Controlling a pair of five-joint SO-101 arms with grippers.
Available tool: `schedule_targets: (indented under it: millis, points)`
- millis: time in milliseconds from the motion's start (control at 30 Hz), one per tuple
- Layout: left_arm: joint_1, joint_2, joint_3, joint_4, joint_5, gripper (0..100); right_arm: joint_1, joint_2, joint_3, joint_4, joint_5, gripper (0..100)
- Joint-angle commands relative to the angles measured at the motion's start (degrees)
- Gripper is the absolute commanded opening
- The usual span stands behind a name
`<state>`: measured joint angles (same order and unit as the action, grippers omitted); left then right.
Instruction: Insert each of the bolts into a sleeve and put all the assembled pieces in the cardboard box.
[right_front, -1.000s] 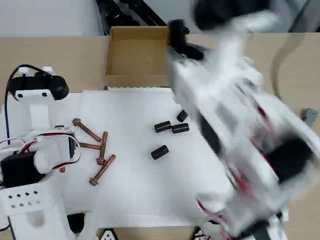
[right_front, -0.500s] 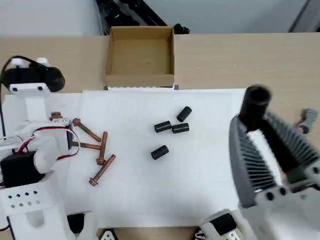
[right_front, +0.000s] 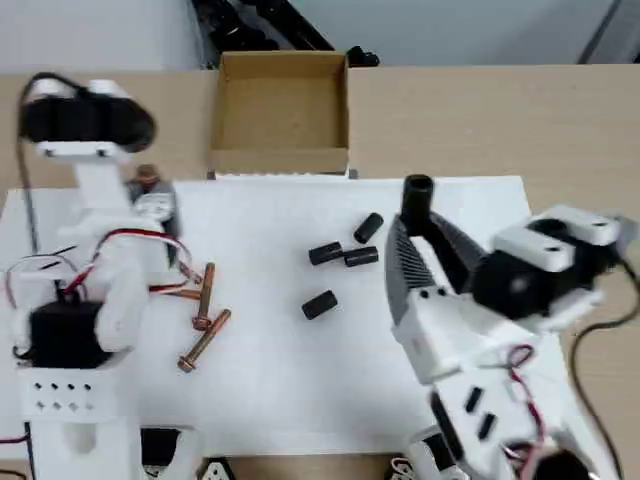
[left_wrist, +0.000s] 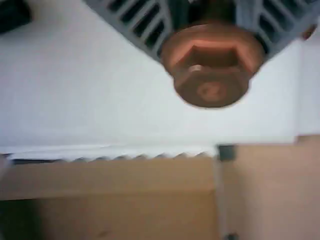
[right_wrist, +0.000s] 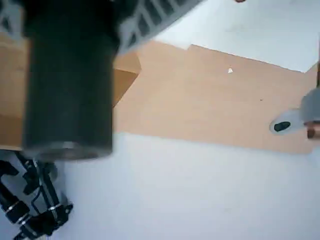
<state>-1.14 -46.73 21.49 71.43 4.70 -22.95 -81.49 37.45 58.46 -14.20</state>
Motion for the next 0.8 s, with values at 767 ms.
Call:
schedule_targets:
  millis: [767]
  points:
    - [28.66,-0.88,-7.16,-24.18,17.49,1,-4.09,-11.74,42.55,-28.44,3.08,0.4]
